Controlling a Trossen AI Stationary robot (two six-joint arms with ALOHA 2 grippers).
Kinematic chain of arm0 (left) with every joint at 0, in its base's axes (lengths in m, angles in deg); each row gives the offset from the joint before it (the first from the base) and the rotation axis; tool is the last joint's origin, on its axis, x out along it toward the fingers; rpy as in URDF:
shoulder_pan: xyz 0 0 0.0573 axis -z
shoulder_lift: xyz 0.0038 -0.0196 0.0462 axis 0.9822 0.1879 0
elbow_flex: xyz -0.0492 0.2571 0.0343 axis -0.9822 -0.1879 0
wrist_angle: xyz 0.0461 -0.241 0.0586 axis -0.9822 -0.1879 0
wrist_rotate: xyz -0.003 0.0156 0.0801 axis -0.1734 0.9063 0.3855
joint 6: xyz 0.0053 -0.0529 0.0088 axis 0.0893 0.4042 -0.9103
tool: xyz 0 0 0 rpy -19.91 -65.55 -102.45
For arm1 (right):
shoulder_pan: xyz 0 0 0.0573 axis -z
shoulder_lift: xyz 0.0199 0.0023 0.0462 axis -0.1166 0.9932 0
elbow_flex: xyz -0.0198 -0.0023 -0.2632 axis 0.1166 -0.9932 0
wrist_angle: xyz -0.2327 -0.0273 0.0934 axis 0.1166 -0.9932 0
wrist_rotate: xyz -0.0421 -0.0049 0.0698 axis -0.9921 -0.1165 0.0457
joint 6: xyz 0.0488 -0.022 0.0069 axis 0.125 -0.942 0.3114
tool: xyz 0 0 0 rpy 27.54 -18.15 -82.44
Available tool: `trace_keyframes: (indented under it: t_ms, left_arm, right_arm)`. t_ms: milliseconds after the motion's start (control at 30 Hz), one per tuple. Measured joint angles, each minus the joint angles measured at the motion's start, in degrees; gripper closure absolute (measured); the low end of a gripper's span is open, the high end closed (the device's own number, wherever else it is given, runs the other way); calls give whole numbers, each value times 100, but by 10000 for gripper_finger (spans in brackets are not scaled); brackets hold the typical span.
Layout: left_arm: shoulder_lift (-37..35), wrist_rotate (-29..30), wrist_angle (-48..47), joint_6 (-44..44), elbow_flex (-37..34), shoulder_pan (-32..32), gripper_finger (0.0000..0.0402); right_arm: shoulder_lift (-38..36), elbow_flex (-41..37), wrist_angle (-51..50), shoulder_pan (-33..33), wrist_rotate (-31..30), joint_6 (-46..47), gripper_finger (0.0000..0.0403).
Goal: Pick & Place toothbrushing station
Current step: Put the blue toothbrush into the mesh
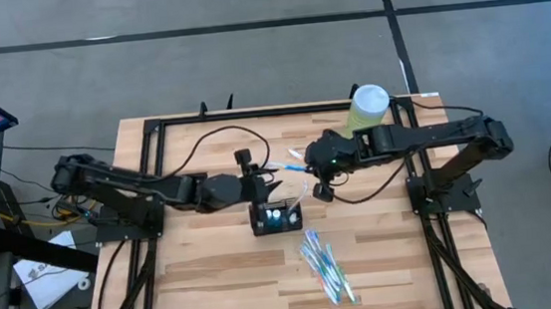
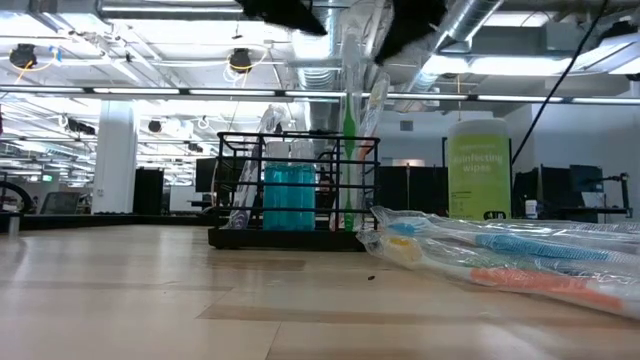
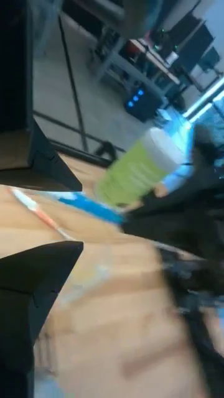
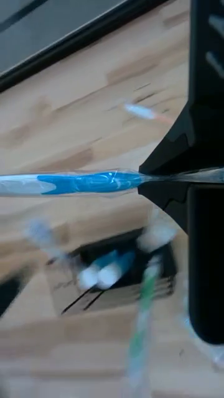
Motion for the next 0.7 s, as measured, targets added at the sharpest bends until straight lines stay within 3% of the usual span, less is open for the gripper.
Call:
trace_keyframes:
  t_ms: [200,400,700]
  left_arm:
    - [84,225,-586,-149,27,-41,261]
    - [170,516,-559,-397,32,-63,260]
    - [472,805,-527,-654,206,-40,244]
  right_arm:
    - [594,909,-606,-25,100,-154,403]
    - [1134,1569,-964,-23,230,-215,403]
    - [1359,1906,-948,-25,381,-424,403]
